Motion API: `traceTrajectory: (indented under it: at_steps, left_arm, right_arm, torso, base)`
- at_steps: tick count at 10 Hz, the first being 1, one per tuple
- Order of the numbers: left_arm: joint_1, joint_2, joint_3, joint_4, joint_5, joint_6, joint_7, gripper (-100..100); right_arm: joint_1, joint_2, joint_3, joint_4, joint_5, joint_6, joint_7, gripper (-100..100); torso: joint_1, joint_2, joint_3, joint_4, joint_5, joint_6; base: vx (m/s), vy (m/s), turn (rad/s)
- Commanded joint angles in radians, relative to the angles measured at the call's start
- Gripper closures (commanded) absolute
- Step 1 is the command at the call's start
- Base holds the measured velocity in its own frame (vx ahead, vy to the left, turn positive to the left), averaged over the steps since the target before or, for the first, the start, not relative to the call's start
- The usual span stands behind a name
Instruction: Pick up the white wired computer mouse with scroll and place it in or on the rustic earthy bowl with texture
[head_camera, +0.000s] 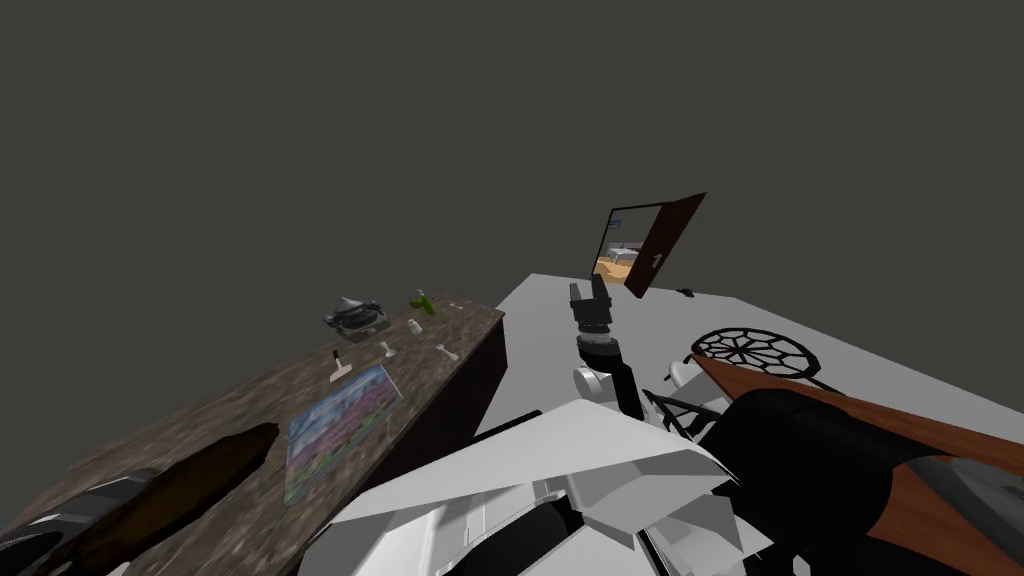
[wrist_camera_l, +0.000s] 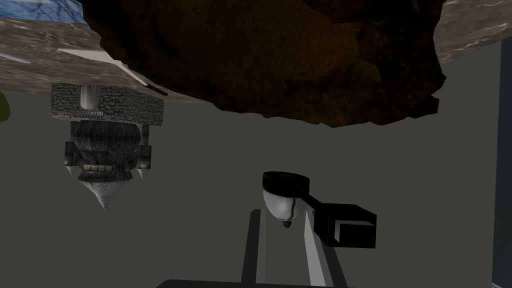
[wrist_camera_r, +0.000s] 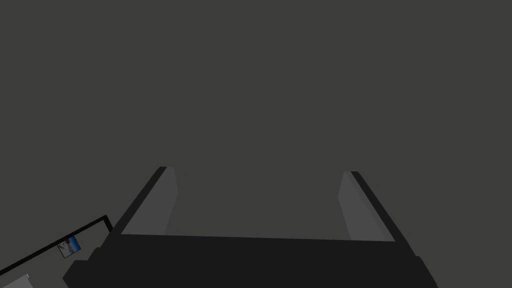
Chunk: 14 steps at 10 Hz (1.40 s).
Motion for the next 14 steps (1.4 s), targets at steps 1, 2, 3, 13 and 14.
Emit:
traceTrajectory:
  at_steps: [1,2,3,13,14]
  left_arm:
    - [0.009,0.015,0.005,0.022,0.03,0.016,0.007,100]
    - [0.005,0.006,0.004,0.012,0.015,0.01,0.004,100]
    - [0.004,0.007,0.004,0.013,0.017,0.012,0.005,-100]
    - [0.073,0.124,0.049,-0.112,0.097,0.089,0.035,-100]
    - [0.084,0.144,0.057,-0.132,0.11,0.102,0.04,-100]
  right_arm:
    - [0.0,0.0,0.0,0.0,0.0,0.0,0.0,0]
    - [0.0,0.0,0.0,0.0,0.0,0.0,0.0,0]
    - [0.0,0.0,0.0,0.0,0.0,0.0,0.0,0]
    - [0.0,0.0,0.0,0.0,0.0,0.0,0.0,0]
    - [0.0,0.0,0.0,0.0,0.0,0.0,0.0,0]
  torso:
    - [0.0,0.0,0.0,0.0,0.0,0.0]
    - [0.0,0.0,0.0,0.0,0.0,0.0]
    - [-0.001,0.001,0.001,0.0,0.0,-0.002]
    - [-0.001,0.004,0.002,0.001,0.0,-0.002]
    - [-0.001,0.004,0.002,0.001,0.0,-0.002]
  base:
    - [0.043,0.012,-0.226]
    - [0.019,0.008,-0.05]
    - [0.005,0.002,0.003]
    - [0.001,0.007,0.037]
    - [0.002,0.012,0.063]
